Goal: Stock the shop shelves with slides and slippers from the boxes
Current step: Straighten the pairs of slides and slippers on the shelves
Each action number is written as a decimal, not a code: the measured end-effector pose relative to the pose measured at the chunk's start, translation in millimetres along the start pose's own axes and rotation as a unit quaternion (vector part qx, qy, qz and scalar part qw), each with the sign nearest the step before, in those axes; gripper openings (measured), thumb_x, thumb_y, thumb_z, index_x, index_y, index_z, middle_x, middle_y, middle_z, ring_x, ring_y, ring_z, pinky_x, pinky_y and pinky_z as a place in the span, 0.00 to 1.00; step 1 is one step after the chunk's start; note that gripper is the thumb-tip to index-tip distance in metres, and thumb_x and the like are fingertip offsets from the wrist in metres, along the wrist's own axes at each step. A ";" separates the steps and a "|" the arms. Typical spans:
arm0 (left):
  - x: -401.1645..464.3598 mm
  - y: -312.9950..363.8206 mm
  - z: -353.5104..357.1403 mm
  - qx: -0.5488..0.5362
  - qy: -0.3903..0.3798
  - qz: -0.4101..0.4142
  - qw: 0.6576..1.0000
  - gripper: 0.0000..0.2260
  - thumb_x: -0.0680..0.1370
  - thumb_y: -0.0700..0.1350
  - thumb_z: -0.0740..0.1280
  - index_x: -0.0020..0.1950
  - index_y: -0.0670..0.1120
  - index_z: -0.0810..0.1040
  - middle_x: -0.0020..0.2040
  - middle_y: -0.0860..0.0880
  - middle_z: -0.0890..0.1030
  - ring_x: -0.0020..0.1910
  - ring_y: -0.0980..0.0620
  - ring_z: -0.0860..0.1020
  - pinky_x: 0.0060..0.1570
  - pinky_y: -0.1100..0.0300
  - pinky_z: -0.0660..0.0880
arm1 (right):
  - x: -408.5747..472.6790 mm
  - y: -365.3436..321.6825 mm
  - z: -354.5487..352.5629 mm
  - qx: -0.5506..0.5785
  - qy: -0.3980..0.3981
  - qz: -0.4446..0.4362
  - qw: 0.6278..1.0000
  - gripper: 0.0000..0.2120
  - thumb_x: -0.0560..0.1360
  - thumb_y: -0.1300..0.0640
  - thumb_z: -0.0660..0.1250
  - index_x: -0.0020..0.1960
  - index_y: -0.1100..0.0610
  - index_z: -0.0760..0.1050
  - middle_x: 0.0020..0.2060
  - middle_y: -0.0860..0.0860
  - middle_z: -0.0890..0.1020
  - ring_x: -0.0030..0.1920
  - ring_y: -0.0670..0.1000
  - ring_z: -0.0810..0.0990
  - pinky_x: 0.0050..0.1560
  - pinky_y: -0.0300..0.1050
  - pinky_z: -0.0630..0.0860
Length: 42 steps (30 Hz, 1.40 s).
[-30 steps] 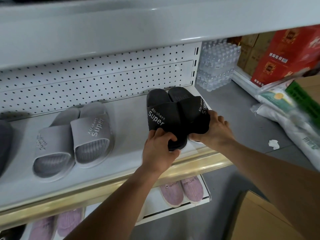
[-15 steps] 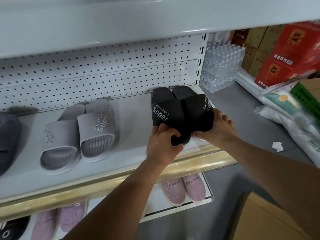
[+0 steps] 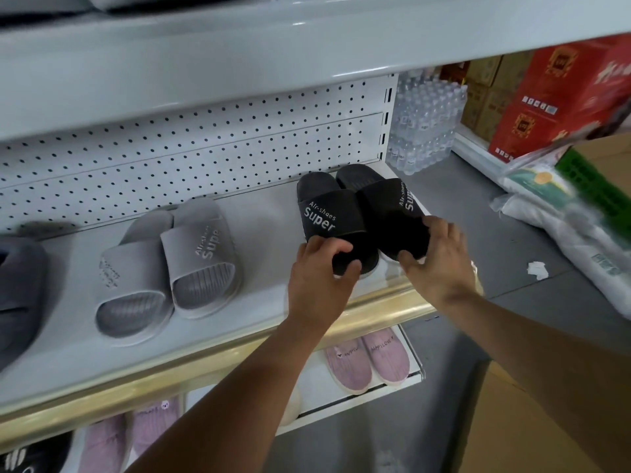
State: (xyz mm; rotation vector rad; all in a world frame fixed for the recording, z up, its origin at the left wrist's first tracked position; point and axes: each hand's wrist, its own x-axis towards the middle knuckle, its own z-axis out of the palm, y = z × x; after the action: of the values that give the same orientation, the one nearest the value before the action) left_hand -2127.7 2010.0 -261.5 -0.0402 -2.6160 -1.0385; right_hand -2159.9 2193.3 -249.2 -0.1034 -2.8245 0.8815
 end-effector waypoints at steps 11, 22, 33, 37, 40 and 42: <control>-109.5 -22.7 -4.7 -0.136 -0.124 0.070 0.980 0.06 0.76 0.54 0.62 0.48 0.55 0.77 0.37 0.61 0.77 0.34 0.60 0.74 0.39 0.61 0.73 | -110.8 4.6 26.1 0.108 0.040 -0.108 0.987 0.04 0.76 0.53 0.60 0.50 0.46 0.67 0.33 0.47 0.77 0.34 0.53 0.77 0.38 0.51 0.76; -185.3 -145.4 108.6 -0.156 -0.220 -0.172 0.948 0.15 0.75 0.48 0.69 0.60 0.56 0.72 0.43 0.55 0.79 0.38 0.49 0.82 0.46 0.47 0.80 | -185.1 139.3 149.9 0.063 -0.099 0.112 0.987 0.18 0.76 0.56 0.66 0.62 0.47 0.65 0.50 0.48 0.77 0.43 0.49 0.79 0.48 0.53 0.80; -163.0 -242.6 215.4 -0.181 -0.205 -0.340 0.900 0.38 0.70 0.50 0.77 0.75 0.52 0.60 0.69 0.45 0.70 0.61 0.45 0.75 0.61 0.46 0.76 | -131.1 235.0 262.8 0.011 -0.194 0.189 0.963 0.39 0.68 0.57 0.75 0.73 0.51 0.58 0.65 0.56 0.64 0.59 0.60 0.74 0.59 0.55 0.75; -153.1 -263.5 237.5 -0.156 -0.210 -0.305 0.916 0.40 0.71 0.50 0.76 0.77 0.51 0.58 0.73 0.45 0.67 0.67 0.44 0.71 0.63 0.53 0.72 | -114.5 255.0 292.0 0.008 -0.183 0.168 0.969 0.42 0.67 0.55 0.75 0.74 0.47 0.56 0.65 0.56 0.63 0.65 0.61 0.67 0.63 0.54 0.71; -151.0 -273.6 256.0 -0.172 -0.198 -0.282 0.923 0.39 0.71 0.47 0.77 0.77 0.49 0.59 0.72 0.47 0.68 0.67 0.47 0.70 0.58 0.58 0.67 | -106.6 271.6 308.6 -0.020 -0.167 0.131 0.977 0.44 0.66 0.51 0.75 0.75 0.41 0.55 0.66 0.54 0.62 0.66 0.60 0.64 0.65 0.50 0.66; -151.2 -277.1 267.4 -0.192 -0.193 -0.281 0.920 0.40 0.70 0.44 0.78 0.76 0.49 0.61 0.67 0.50 0.71 0.61 0.51 0.71 0.58 0.59 0.67 | -100.9 283.2 318.7 -0.017 -0.158 0.120 0.980 0.45 0.66 0.48 0.76 0.75 0.39 0.54 0.64 0.54 0.64 0.65 0.60 0.64 0.65 0.48 0.64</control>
State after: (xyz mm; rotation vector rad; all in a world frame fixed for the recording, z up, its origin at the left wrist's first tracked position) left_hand -2101.6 2000.1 -674.3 0.4924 -2.7823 -1.9045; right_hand -2118.7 2236.4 -683.3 -0.3447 -3.1736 0.9746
